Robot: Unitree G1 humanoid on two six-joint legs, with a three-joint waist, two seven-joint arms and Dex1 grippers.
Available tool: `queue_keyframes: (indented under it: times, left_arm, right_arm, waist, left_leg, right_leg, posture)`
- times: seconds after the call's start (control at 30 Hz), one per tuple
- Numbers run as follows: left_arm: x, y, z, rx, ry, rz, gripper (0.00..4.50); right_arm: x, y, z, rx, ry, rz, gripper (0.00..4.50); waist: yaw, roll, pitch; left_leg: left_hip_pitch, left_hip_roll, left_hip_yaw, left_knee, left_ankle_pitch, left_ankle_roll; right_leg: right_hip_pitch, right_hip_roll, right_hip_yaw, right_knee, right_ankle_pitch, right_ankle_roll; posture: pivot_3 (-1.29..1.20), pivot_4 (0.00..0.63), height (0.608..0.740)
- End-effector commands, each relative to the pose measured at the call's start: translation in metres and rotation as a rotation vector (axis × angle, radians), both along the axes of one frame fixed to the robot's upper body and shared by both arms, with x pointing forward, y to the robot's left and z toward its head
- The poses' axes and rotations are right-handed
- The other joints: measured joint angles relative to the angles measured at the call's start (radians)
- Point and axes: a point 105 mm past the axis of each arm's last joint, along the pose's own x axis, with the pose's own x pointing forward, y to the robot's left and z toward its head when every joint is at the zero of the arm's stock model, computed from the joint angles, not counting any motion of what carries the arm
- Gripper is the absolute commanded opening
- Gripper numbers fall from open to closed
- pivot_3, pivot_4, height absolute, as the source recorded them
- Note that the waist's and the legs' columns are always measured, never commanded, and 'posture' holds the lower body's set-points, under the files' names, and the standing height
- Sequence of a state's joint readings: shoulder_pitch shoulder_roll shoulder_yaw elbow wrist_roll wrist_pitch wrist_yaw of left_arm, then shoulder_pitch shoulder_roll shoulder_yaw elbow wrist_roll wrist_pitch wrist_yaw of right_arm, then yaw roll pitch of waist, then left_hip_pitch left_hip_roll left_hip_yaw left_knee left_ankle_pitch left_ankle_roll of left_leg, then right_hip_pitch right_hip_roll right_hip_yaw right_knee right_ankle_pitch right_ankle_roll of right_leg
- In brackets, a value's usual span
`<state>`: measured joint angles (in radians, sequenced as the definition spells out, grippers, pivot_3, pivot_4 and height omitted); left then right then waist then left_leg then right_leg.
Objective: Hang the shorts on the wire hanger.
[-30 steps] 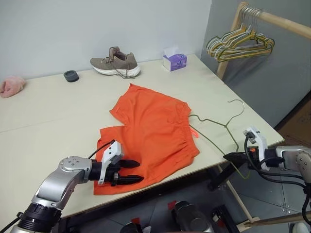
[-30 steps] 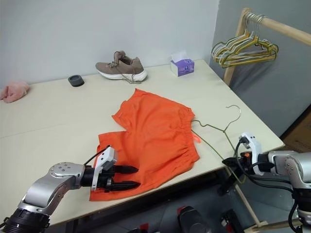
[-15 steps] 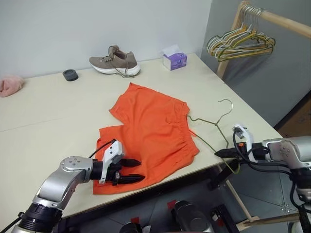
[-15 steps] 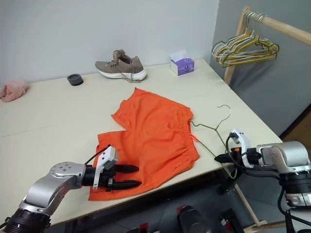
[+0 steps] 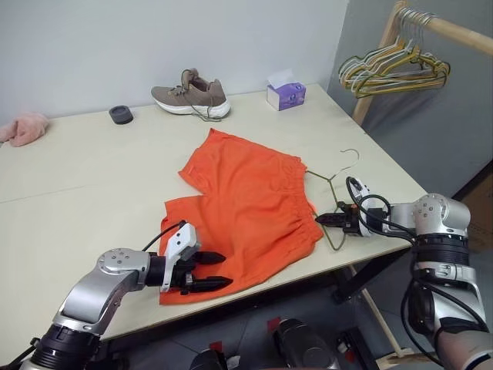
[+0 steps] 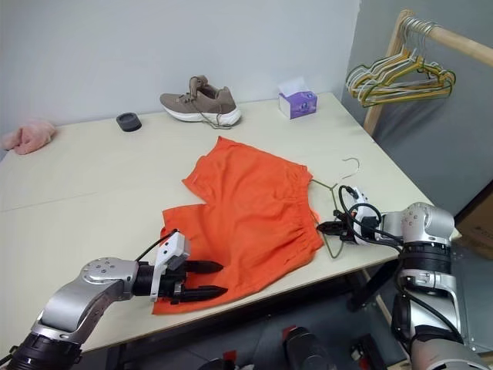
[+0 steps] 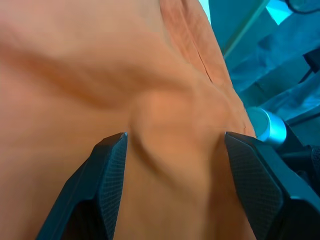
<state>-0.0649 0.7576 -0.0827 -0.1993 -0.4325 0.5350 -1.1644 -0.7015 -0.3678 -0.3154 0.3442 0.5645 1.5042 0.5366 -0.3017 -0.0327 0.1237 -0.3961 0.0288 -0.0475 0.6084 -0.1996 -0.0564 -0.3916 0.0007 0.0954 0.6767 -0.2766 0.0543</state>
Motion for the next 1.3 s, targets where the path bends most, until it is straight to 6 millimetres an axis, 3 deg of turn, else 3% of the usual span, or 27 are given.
queue_keyframes:
  times: [0.03, 0.23, 0.43, 0.73, 0.77, 0.9, 1.03, 1.17, 1.3]
  left_arm:
    - [0.001, -0.006, 0.010, -0.026, -0.036, -0.017, 3.24]
    - [0.005, -0.011, 0.010, -0.036, -0.046, -0.017, 3.24]
    - [0.008, -0.012, 0.012, -0.051, -0.054, 0.015, 3.24]
    - [0.027, -0.008, 0.028, -0.097, -0.085, 0.129, 3.24]
    - [0.034, -0.004, 0.038, -0.103, -0.120, 0.142, 3.41]
    - [0.066, 0.017, 0.108, -0.207, -0.283, 0.223, 4.38]
    - [0.089, 0.038, 0.155, -0.189, -0.441, 0.251, 4.47]
    - [0.102, 0.046, 0.164, -0.071, -0.529, 0.204, 4.47]
    - [0.108, 0.036, 0.161, 0.055, -0.582, 0.061, 4.47]
  right_arm:
    - [0.011, 0.008, 0.031, 0.065, -0.132, 0.005, 0.00]
    - [0.010, 0.019, 0.021, -0.021, -0.174, 0.080, 0.00]
    - [0.024, 0.033, 0.045, -0.221, -0.580, 0.191, 0.00]
    - [0.012, 0.057, 0.046, -0.387, -0.846, 0.357, 0.00]
    - [0.011, 0.058, 0.045, -0.413, -0.867, 0.370, 0.00]
    - [0.008, 0.060, 0.044, -0.499, -0.941, 0.434, 0.00]
    - [0.004, 0.064, 0.042, -0.563, -1.005, 0.501, 0.00]
    - [0.000, 0.069, 0.042, -0.610, -1.071, 0.566, 0.00]
    - [-0.005, 0.076, 0.044, -0.682, -1.175, 0.656, 0.00]
  waist:
    - [-0.001, 0.001, 0.000]
    - [-0.002, 0.001, 0.001]
    - [-0.005, 0.001, 0.001]
    - [0.001, 0.001, 0.000]
    - [0.001, 0.001, 0.000]
    - [0.005, 0.001, 0.000]
    - [0.000, 0.001, 0.000]
    - [-0.003, 0.001, 0.000]
    - [-0.002, 0.001, 0.000]
  left_leg:
    - [0.000, 0.000, 0.000, 0.000, 0.000, 0.000]
    - [0.000, 0.000, 0.000, 0.000, 0.000, 0.000]
    - [-0.002, 0.000, 0.001, 0.000, 0.000, 0.000]
    - [-0.003, 0.000, 0.000, 0.001, 0.000, 0.000]
    - [-0.003, 0.000, 0.000, 0.001, 0.000, 0.000]
    - [-0.003, 0.000, -0.001, 0.002, 0.000, 0.000]
    - [-0.003, 0.000, -0.001, 0.001, 0.000, 0.000]
    - [-0.003, 0.000, 0.000, 0.001, 0.000, 0.000]
    - [-0.004, 0.000, -0.001, 0.001, 0.000, 0.000]
  right_leg:
    - [0.000, 0.000, 0.000, 0.000, 0.000, 0.000]
    - [0.000, 0.000, 0.000, 0.000, 0.000, 0.000]
    - [-0.004, 0.000, 0.001, 0.000, 0.000, 0.000]
    - [-0.004, 0.000, 0.000, 0.001, 0.000, 0.001]
    - [-0.004, 0.000, 0.000, 0.001, 0.000, 0.001]
    - [-0.004, 0.000, -0.002, 0.003, 0.000, 0.001]
    - [-0.004, 0.001, -0.001, 0.002, 0.000, 0.001]
    - [-0.005, 0.001, 0.000, 0.002, 0.000, 0.000]
    - [-0.006, 0.001, -0.001, 0.002, 0.000, 0.000]
  posture:
    - [-0.22, 0.081, 0.740]
    - [-0.22, 0.077, 0.740]
    - [-0.21, 0.071, 0.740]
    - [-0.21, 0.065, 0.740]
    - [-0.21, 0.065, 0.740]
    - [-0.21, 0.061, 0.740]
    - [-0.21, 0.056, 0.740]
    - [-0.21, 0.050, 0.740]
    - [-0.22, 0.046, 0.740]
